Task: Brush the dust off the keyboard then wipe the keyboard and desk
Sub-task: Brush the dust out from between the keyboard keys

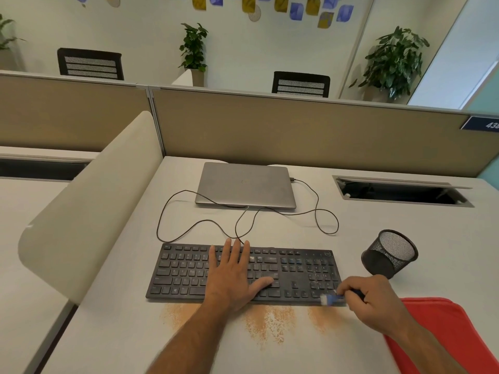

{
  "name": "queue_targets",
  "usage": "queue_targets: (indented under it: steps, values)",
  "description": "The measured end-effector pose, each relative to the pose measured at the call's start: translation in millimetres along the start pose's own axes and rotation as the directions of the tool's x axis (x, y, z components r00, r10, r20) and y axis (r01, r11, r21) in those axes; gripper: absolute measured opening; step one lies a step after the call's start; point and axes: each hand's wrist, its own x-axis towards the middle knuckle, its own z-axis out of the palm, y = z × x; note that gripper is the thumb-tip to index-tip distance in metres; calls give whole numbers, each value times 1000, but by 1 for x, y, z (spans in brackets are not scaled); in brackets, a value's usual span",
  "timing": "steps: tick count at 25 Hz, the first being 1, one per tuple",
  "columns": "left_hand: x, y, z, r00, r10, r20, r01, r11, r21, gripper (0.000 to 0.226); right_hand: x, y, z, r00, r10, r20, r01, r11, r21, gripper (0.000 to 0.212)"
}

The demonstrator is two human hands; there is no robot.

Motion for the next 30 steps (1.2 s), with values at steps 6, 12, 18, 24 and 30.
queue_targets:
  steps: [6,12,18,24,30]
  values:
    - [0,0,0,1000,0,1,0,1000,1,112,-5,0,8,998,24,57,-19,997,-80,23]
    - [0,0,1,1000,3,-2,-3,1000,4,112,-1,9,-11,988,82,-128,-108,972,-209,26]
    - [0,0,1,1000,2,7,-2,1000,11,111,-5,5,2,996,49,-74,-62,980,-190,22]
    - [-1,-1,1,1000,2,8,-2,1000,12,111,2,5,-8,989,41,-143,-71,975,-211,22]
    - [1,0,0,1000,3,8,-3,1000,4,112,2,13,-10,993,36,-110,-56,982,-180,33]
